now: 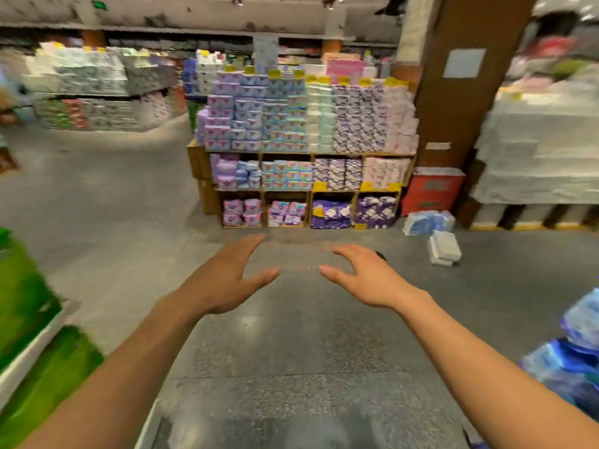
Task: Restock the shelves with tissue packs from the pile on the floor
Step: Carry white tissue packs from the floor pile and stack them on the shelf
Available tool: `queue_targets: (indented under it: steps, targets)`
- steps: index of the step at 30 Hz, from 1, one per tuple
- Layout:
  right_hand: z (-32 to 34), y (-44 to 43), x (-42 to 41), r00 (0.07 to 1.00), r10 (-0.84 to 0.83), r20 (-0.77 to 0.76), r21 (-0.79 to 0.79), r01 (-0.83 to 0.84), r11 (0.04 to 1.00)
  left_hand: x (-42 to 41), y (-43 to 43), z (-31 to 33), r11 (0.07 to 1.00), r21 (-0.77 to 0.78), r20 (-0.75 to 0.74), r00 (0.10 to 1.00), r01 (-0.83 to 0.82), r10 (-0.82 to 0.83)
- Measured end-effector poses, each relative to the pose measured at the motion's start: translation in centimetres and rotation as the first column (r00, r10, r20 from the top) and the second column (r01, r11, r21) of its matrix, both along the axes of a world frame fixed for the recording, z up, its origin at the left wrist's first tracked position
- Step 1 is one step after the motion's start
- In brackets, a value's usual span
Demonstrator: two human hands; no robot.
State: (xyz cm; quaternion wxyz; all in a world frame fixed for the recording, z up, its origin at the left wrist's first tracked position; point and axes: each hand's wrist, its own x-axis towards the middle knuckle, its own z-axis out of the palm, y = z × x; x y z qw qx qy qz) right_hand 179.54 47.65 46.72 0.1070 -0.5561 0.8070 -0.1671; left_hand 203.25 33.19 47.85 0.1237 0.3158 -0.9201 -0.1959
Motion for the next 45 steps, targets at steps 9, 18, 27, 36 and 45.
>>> queue_targets:
  steps: [9, 18, 27, 36, 45]
  targets:
    - [-0.5, -1.2, -23.7, 0.857, -0.491, 0.157, -0.016, 0.499, 0.866, -31.9, -13.2, 0.1, 0.905, 0.008, 0.035, 0.904, 0.426, -0.426]
    - [-3.2, -1.4, -51.6, 0.713, -0.688, 0.136, -0.027, 0.697, 0.717, -66.0, -15.9, -3.7, 0.743, 0.044, 0.071, 0.740, 0.668, -0.669]
    - [0.0, -9.0, -80.5, 0.751, -0.659, -0.039, 0.021, 0.660, 0.751, -94.6, -21.6, -2.6, 0.737, 0.026, -0.002, 0.737, 0.676, -0.676]
    - [-3.5, -16.8, -108.1, 0.787, -0.613, -0.069, 0.084, 0.617, 0.782, -124.4, -28.4, -6.4, 0.669, 0.037, -0.007, 0.670, 0.742, -0.742]
    - [-3.4, -15.8, -134.7, 0.787, -0.612, -0.073, 0.137, 0.616, 0.776, -151.7, -27.6, -5.7, 0.681, 0.083, 0.025, 0.681, 0.728, -0.732]
